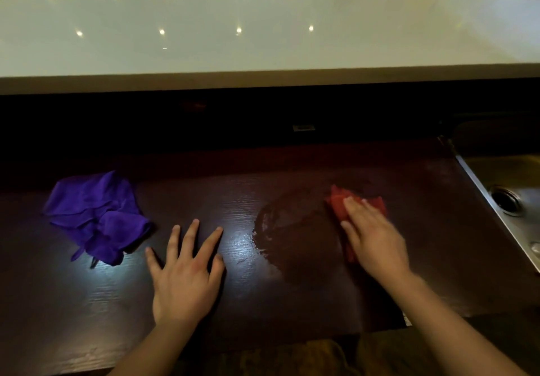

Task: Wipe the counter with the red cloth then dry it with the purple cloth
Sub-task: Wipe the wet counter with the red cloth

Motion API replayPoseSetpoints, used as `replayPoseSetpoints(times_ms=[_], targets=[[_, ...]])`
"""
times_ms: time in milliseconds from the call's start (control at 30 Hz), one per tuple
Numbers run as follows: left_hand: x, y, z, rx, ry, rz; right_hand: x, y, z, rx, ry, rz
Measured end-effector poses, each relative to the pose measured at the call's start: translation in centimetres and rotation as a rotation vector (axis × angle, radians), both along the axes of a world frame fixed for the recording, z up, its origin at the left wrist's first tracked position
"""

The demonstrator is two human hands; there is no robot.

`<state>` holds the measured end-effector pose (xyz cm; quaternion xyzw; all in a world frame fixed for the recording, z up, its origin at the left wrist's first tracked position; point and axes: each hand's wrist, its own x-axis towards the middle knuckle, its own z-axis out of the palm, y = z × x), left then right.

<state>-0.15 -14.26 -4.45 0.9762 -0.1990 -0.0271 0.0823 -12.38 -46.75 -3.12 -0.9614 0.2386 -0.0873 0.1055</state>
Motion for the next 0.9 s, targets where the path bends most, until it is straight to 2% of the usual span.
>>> replayPoseSetpoints(times_ms=[100, 167, 233, 300, 400, 467, 533, 600, 667, 700, 733, 800, 900], targets=[[-0.1, -0.1, -0.1, 0.007, 0.005, 0.002, 3.6, -2.9, 0.3, 0.026, -0.012, -0.219], [0.1, -0.2, 0.0, 0.01, 0.008, 0.004, 6.8, -2.7, 0.5, 0.047, 0.02, -0.242], [0.0, -0.2, 0.2, 0.019, 0.017, 0.0, 9.2, 0.0, 0.6, 0.072, 0.025, -0.123], [-0.1, -0.2, 0.3, 0.013, 0.019, -0.001, 9.6, 4.5, 0.5, 0.061, 0.019, 0.097], [-0.1, 0.0, 0.2, 0.006, 0.022, 0.002, 5.4, 9.4, -0.2, -0.01, 0.007, 0.471], [0.0, 0.0, 0.2, 0.007, 0.019, 0.005, 2.7, 8.4, -0.6, -0.029, 0.053, 0.567], [0.0, -0.2, 0.2, 0.008, 0.018, 0.001, 2.2, 5.8, -1.1, -0.062, 0.022, 0.458], [0.0, -0.3, 0.2, 0.013, 0.019, 0.001, 4.2, 4.3, -0.6, -0.004, 0.007, 0.226], [-0.1, -0.2, 0.2, 0.013, 0.016, 0.003, 7.4, 5.2, 0.1, 0.066, -0.021, 0.037], [-0.1, -0.1, 0.2, 0.012, 0.013, 0.003, 8.9, 6.5, 0.2, 0.09, -0.03, 0.011], [-0.1, -0.1, 0.2, 0.013, 0.012, 0.002, 9.8, 8.1, 0.2, 0.09, -0.029, 0.046], [-0.2, -0.2, 0.3, 0.016, 0.015, 0.004, 9.7, 11.5, -0.2, 0.037, -0.035, 0.256], [-0.2, -0.2, 0.3, 0.015, 0.015, 0.01, 5.2, 13.1, -0.6, 0.0, -0.032, 0.516]])
